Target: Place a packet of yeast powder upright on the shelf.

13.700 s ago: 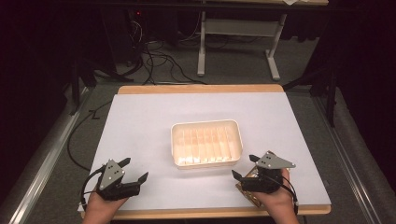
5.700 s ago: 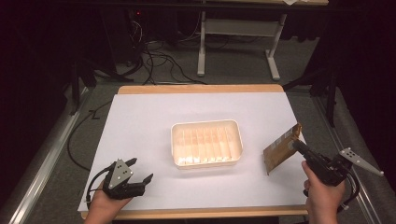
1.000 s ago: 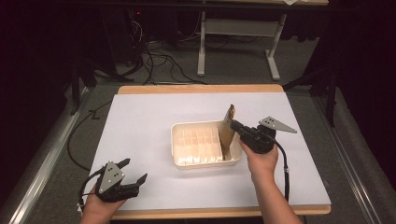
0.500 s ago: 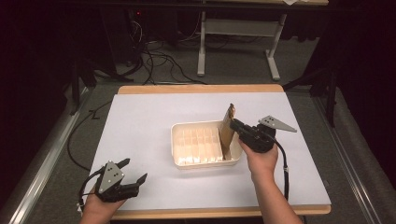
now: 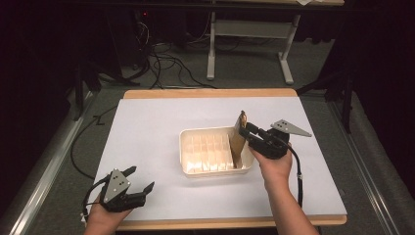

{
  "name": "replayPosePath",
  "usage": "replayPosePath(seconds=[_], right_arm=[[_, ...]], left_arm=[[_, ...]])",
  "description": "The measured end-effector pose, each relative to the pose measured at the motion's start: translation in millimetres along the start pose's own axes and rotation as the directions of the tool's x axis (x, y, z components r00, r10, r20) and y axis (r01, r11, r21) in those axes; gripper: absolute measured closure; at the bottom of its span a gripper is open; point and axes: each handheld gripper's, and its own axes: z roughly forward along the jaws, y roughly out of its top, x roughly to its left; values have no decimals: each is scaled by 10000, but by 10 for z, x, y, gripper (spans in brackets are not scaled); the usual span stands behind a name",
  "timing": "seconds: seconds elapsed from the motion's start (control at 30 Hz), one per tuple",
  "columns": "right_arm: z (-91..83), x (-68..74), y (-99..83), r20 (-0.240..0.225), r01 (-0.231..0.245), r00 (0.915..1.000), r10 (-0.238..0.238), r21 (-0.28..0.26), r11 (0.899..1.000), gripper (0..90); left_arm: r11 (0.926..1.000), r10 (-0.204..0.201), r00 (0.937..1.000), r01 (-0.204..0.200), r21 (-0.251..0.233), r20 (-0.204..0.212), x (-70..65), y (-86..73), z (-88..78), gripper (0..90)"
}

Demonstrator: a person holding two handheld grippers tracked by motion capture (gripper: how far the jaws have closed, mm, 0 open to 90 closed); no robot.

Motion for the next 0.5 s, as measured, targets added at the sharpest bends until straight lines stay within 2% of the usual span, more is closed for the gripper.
replayPosePath(seconds=[0.23, 0.5], right_arm=[[10, 33, 24, 454, 319, 9984, -324, 121, 9994, 410], [30, 35, 30, 704, 278, 9971, -291, 201, 9994, 237]], left_arm=[[10000, 13, 10000, -13, 12, 1, -1, 0, 3, 223], [10000, 10, 10000, -10, 23, 17, -3, -1, 7, 224]])
